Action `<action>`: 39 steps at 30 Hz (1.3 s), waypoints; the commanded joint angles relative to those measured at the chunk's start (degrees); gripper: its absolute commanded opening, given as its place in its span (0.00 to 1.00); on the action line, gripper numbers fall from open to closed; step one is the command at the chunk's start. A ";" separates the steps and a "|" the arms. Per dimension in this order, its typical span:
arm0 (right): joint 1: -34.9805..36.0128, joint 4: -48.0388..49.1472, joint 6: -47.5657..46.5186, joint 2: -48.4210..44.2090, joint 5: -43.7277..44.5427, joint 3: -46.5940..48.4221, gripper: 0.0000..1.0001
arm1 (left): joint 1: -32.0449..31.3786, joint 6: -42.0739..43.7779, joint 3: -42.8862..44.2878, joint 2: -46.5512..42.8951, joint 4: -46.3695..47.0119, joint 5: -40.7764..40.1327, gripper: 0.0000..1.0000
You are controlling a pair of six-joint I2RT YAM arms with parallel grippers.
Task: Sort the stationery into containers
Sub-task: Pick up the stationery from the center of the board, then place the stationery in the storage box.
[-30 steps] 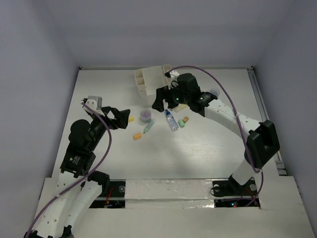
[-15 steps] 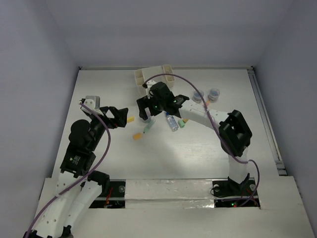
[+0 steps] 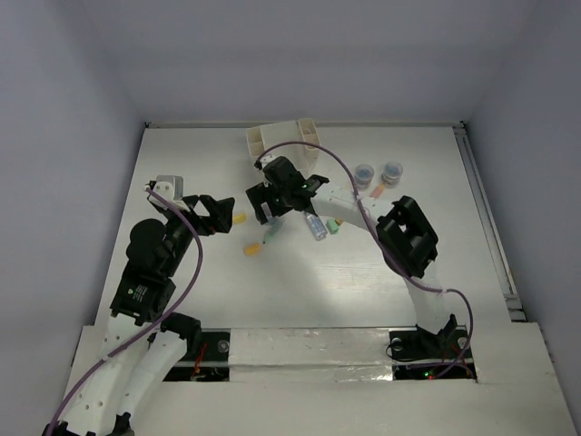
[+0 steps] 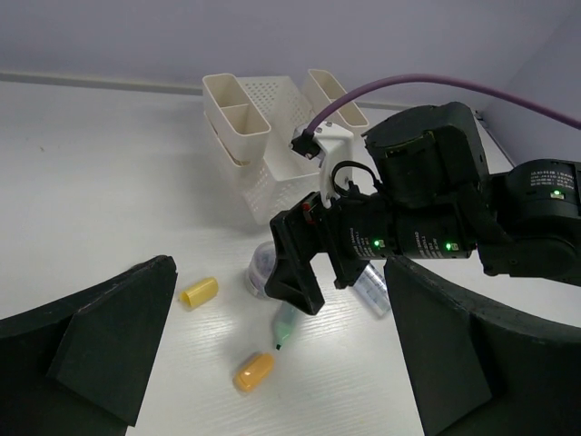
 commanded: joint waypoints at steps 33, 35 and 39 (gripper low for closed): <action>1.65 2.99 -8.27 -4.49 11.30 19.26 0.39 | -0.16 -0.06 1.28 -0.20 1.87 0.70 0.99; 1.12 2.55 -9.59 -2.83 12.10 24.88 0.39 | -0.16 -0.06 1.28 -0.29 1.78 0.79 0.99; -1.25 4.66 -10.56 0.51 13.16 32.09 0.38 | -0.68 -0.06 1.28 -0.02 1.78 0.79 0.99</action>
